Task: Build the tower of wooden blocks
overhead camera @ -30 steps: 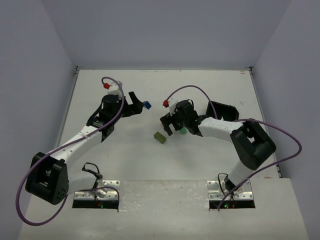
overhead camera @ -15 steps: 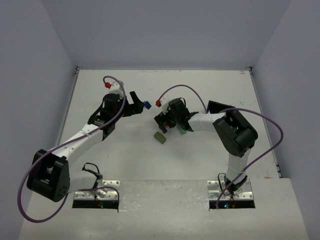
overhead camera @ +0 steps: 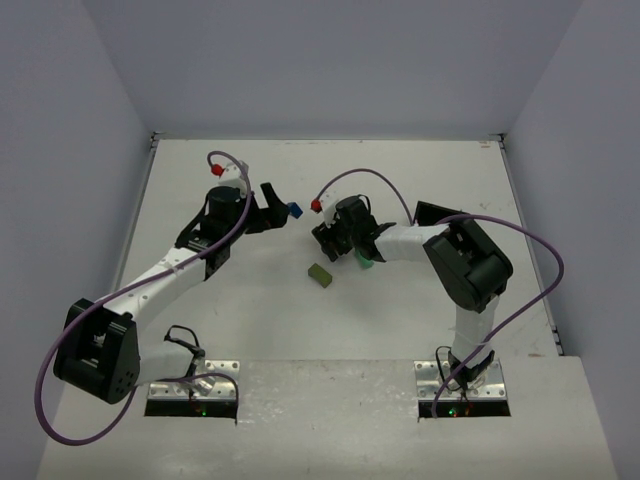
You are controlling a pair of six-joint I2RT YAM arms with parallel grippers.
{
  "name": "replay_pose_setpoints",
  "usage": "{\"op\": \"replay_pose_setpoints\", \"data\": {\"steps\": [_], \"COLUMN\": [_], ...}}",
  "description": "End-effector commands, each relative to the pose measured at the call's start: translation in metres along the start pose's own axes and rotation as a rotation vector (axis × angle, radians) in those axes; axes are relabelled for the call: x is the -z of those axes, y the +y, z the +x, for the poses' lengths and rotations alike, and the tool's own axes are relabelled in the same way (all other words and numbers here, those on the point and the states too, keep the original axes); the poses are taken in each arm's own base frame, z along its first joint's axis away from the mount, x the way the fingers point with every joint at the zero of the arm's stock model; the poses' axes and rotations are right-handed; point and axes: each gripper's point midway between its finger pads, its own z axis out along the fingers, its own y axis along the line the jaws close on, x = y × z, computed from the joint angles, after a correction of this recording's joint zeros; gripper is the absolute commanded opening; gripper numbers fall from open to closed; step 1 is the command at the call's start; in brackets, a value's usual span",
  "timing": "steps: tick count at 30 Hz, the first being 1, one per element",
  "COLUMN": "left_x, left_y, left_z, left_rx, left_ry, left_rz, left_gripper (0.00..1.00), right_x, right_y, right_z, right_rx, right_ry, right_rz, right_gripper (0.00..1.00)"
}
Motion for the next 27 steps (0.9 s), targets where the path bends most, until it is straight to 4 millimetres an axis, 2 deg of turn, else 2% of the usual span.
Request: {"op": "replay_pose_setpoints", "data": {"steps": [1, 4, 6, 8, 9, 12, 13, 14, 16, 17, 18, 21, 25, 27], "left_x": [0.002, 0.003, 0.004, 0.005, 0.006, 0.010, 0.013, 0.017, 0.027, 0.033, 0.043, 0.058, 0.060, 0.061], "left_y": [-0.020, -0.027, -0.037, -0.044, -0.047, -0.060, -0.066, -0.075, -0.090, -0.099, -0.110, -0.127, -0.135, -0.138], "left_z": [-0.026, -0.022, -0.018, -0.015, -0.013, -0.005, -0.002, 0.000, 0.006, 0.009, 0.012, 0.024, 0.034, 0.039], "left_rx": [-0.015, -0.032, -0.052, -0.065, -0.068, -0.069, -0.076, -0.090, -0.112, -0.123, -0.136, -0.149, -0.155, -0.159], "left_ry": [-0.053, -0.035, -0.017, -0.002, 0.008, 0.046, 0.056, 0.063, 0.086, 0.089, 0.099, 0.139, 0.176, 0.200], "left_rz": [0.080, 0.123, 0.189, 0.232, 0.254, 0.334, 0.379, 0.442, 0.551, 0.618, 0.705, 0.843, 0.869, 0.886], "left_gripper": [1.00, 1.00, 1.00, 1.00, 1.00, 1.00, 1.00, 1.00, 1.00, 1.00, 1.00, 1.00, 1.00, 0.98], "right_x": [0.004, 0.008, 0.019, 0.027, 0.035, 0.068, 0.082, 0.103, 0.122, 0.127, 0.133, 0.154, 0.169, 0.174], "right_y": [-0.008, -0.009, -0.008, -0.004, 0.005, 0.041, 0.050, 0.062, 0.067, 0.069, 0.072, 0.086, 0.093, 0.084], "right_z": [-0.019, -0.021, -0.035, -0.038, -0.045, -0.065, -0.073, -0.090, -0.096, -0.092, -0.094, -0.104, -0.114, -0.124], "right_rx": [0.002, -0.041, -0.092, -0.117, -0.100, 0.036, 0.114, 0.253, 0.353, 0.385, 0.411, 0.497, 0.528, 0.539], "right_ry": [-0.057, -0.057, -0.090, -0.111, -0.154, -0.332, -0.406, -0.537, -0.648, -0.664, -0.686, -0.751, -0.783, -0.799], "right_rz": [0.033, 0.049, 0.049, 0.034, -0.020, -0.213, -0.264, -0.316, -0.315, -0.314, -0.325, -0.393, -0.434, -0.370], "right_gripper": [0.55, 0.46, 0.41, 0.39, 0.38, 0.38, 0.37, 0.37, 0.35, 0.35, 0.35, 0.34, 0.33, 0.33]}}
